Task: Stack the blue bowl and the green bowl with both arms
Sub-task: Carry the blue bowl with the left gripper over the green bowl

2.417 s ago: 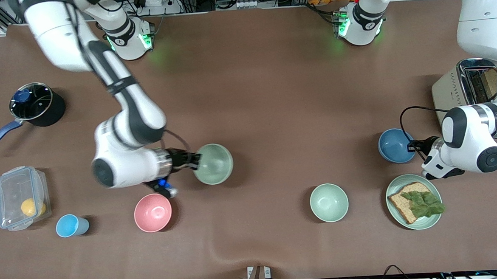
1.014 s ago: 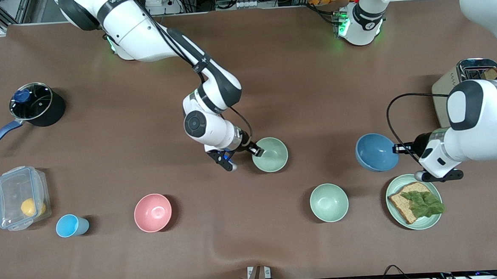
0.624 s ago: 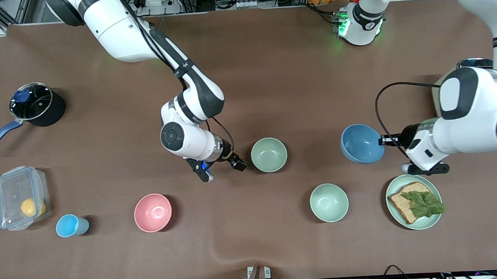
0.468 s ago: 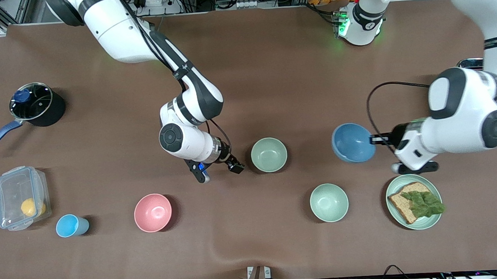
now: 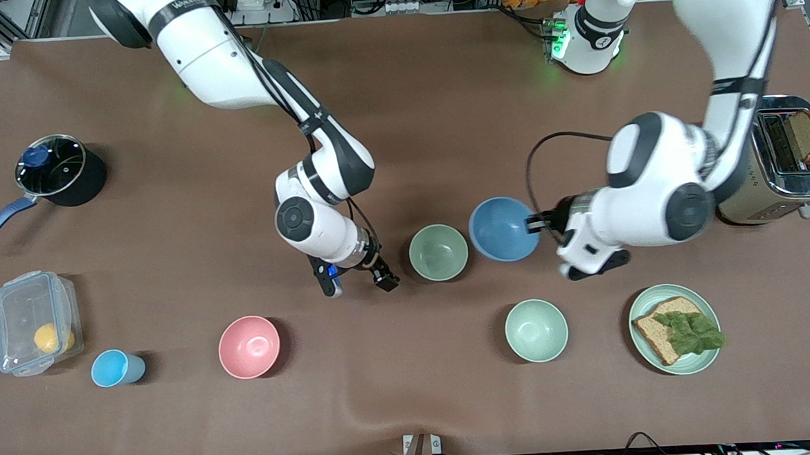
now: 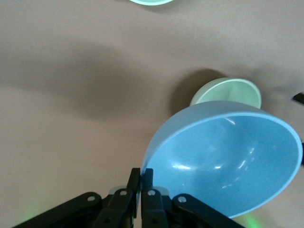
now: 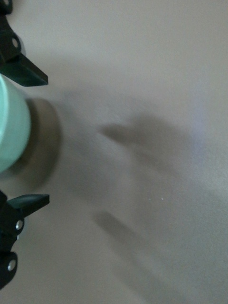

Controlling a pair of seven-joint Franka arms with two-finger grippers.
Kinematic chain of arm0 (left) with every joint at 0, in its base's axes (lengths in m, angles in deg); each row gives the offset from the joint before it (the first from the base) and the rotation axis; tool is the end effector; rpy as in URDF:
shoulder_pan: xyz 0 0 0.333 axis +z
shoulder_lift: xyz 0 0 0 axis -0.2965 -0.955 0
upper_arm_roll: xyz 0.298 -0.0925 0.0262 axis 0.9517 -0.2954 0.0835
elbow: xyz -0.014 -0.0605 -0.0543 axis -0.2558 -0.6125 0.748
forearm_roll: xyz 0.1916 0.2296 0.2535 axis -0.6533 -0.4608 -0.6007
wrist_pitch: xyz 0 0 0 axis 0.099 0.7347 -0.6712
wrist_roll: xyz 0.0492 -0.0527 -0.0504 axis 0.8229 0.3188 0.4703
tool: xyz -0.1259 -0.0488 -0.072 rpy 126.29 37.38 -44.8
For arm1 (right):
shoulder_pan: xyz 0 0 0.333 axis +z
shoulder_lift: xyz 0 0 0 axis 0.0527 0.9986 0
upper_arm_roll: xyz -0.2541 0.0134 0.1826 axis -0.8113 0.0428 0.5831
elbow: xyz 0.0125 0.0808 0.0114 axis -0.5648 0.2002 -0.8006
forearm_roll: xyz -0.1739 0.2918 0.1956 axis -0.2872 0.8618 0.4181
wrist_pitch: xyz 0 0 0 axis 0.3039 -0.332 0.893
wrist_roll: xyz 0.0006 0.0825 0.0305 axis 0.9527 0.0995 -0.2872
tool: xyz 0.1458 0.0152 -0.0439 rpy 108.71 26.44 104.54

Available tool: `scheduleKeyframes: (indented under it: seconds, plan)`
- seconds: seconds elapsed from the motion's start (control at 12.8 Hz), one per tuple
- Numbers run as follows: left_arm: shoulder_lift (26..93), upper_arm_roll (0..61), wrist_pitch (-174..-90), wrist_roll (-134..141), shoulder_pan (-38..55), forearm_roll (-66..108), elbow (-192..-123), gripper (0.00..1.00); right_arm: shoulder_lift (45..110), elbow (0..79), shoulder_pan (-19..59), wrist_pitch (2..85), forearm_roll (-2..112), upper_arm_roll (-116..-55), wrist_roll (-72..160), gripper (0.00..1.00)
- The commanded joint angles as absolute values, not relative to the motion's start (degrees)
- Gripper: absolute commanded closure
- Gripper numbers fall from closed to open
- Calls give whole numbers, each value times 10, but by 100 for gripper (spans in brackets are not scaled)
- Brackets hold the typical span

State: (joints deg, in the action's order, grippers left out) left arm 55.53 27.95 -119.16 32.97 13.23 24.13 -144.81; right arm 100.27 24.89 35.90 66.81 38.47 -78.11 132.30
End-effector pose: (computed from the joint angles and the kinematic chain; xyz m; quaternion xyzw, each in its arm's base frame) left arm 0.6010 -0.2757 0.3219 0.9675 0.1437 -0.1741 0.1138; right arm 0.6030 0.4318 0.1737 -0.8375 0.5223 0.0826 0.1379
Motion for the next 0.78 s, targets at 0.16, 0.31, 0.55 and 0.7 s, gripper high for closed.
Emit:
scheduleKeyframes:
  seconds: [0.16, 0.31, 0.55, 0.7]
  plan:
    - [504, 283, -1224, 456, 86, 254, -1409, 100, 1037, 227, 382, 703, 364, -790, 1376, 0]
    - [487, 282, -1254, 485, 72, 255, -1408, 100, 1042, 223, 382, 703, 365, -789, 1380, 0]
    - [472, 282, -1280, 513, 56, 259, -1409, 100, 1045, 216, 382, 703, 368, -789, 1386, 0]
    - [464, 282, -1281, 515, 50, 259, -1410, 100, 1052, 207, 382, 702, 371, -789, 1387, 0]
